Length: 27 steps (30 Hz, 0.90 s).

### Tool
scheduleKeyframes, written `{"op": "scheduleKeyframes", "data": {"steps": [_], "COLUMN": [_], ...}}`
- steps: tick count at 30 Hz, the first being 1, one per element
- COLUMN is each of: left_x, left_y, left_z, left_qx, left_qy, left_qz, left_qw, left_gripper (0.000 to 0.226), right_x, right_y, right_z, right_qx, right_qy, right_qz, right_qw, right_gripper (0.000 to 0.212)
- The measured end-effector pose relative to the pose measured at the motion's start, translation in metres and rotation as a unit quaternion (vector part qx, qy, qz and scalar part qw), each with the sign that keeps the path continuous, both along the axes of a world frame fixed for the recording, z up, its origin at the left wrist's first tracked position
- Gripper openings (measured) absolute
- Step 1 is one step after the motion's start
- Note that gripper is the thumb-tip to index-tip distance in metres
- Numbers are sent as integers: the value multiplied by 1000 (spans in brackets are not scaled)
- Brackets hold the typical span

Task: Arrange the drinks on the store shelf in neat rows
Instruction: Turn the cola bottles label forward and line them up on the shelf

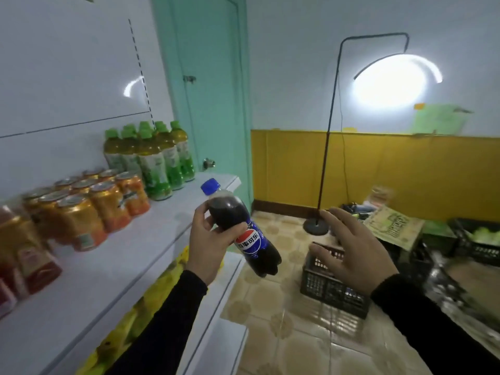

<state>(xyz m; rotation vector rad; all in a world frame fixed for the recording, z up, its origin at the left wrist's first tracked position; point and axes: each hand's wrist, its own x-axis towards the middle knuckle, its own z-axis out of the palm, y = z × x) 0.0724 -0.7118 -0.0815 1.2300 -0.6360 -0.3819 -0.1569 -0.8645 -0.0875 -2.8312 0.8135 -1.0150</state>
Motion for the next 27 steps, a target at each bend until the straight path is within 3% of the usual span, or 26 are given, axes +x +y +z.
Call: {"op": "scheduleKeyframes", "data": {"steps": [10,16,27], "left_x": [59,60,32], "left_y": [-208,-336,-560], "left_z": [-45,-81,-158], "left_qx": [86,145,230], "left_qy": [-74,-97,-110], "left_qz": [-149,-216,-210], "left_qw": [982,961,944], "left_gripper": [69,74,81], "right_x": [22,7,-13], "right_y": [-139,-238,-458], "right_z": [-43,-77,-142], "right_qx": [48,80,153], "right_qy": [44,36,70], "right_qz": [-160,-197,-206], "right_qw": [985,976,964], "right_gripper": [75,74,73]}}
